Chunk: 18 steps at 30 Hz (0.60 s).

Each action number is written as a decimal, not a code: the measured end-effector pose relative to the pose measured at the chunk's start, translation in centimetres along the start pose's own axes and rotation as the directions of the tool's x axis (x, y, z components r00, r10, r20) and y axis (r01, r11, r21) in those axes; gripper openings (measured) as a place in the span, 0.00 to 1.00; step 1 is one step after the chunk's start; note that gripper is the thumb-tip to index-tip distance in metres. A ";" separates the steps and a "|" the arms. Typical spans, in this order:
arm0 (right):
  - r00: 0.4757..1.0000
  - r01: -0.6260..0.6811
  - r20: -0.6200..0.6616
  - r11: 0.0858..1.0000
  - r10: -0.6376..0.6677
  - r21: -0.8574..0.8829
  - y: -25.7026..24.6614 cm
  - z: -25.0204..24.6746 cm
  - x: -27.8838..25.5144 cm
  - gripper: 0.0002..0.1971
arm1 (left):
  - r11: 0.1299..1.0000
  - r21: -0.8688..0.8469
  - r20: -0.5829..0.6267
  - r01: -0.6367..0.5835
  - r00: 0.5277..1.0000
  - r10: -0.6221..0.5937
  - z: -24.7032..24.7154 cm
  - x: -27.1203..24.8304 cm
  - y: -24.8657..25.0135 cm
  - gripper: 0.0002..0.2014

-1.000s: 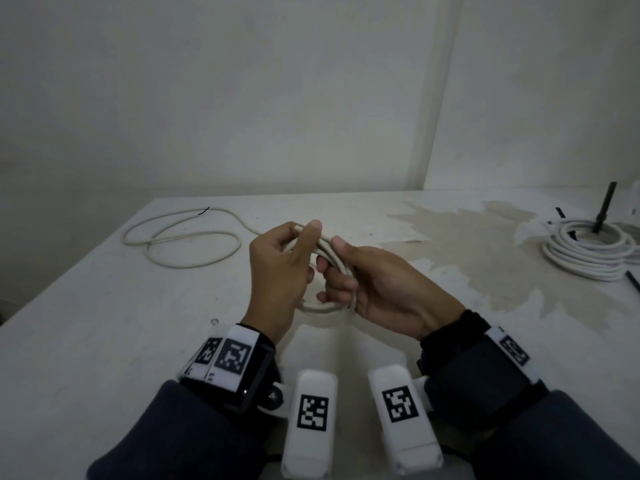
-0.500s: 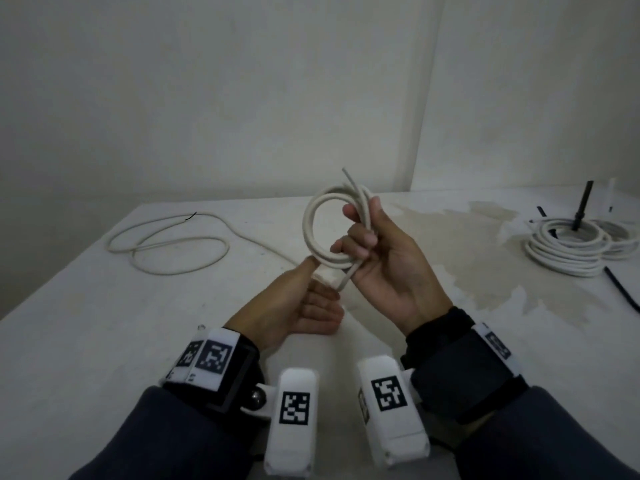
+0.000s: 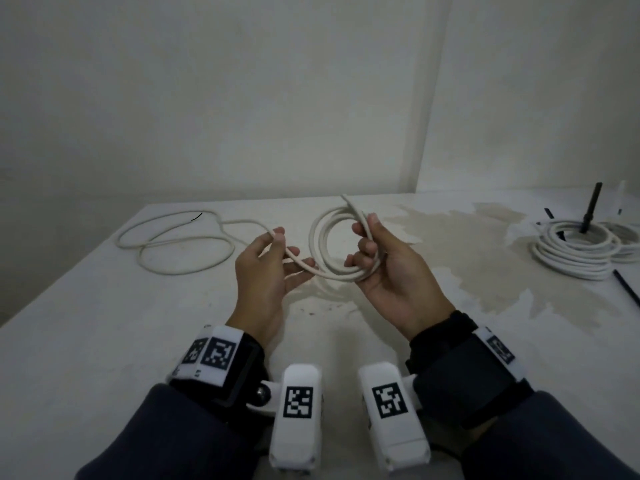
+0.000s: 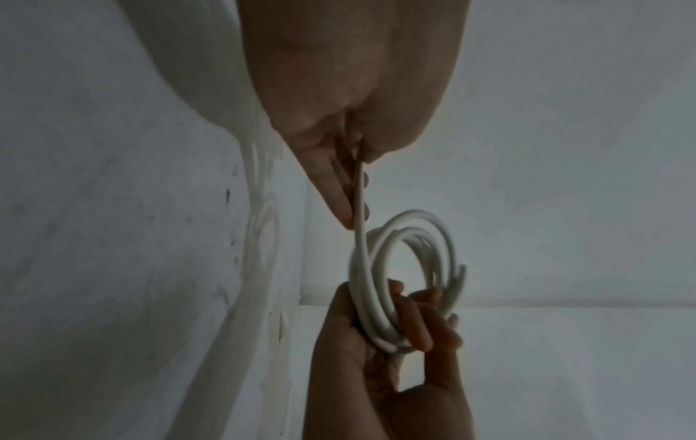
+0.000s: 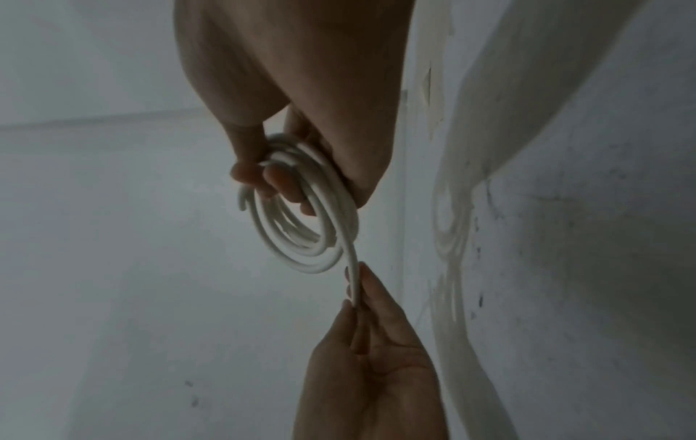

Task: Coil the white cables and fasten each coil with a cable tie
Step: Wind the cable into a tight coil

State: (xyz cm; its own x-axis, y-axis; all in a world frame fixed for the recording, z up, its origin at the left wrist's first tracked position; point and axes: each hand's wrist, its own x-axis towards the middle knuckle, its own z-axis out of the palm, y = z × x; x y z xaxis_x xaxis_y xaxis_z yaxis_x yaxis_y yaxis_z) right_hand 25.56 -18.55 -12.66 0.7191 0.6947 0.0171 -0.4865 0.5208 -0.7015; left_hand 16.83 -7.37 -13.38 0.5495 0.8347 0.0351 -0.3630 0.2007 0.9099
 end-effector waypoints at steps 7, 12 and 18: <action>0.996 -0.070 -0.058 0.996 0.067 -0.049 0.5 0.1 0.1 0.16 | 0.961 0.172 0.003 -0.218 0.975 0.221 -0.4 0.3 0.2 0.11; 0.989 0.056 -0.146 0.974 -0.024 0.218 -0.3 -0.2 0.5 0.17 | 0.980 0.155 0.140 -0.123 0.985 0.101 -0.1 0.1 -0.2 0.12; 0.976 0.155 -0.203 0.909 -0.080 0.387 -1.6 -1.2 1.0 0.20 | 0.937 -0.267 0.342 0.224 0.931 -0.125 0.6 -0.8 0.3 0.11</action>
State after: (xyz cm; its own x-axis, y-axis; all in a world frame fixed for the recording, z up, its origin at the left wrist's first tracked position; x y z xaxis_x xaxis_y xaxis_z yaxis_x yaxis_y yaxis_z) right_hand 27.64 -19.28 -12.37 0.8415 0.5356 -0.0712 -0.5226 0.7733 -0.3589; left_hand 16.77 -8.30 -12.90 0.8144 0.5773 0.0599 -0.4181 0.5119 0.7504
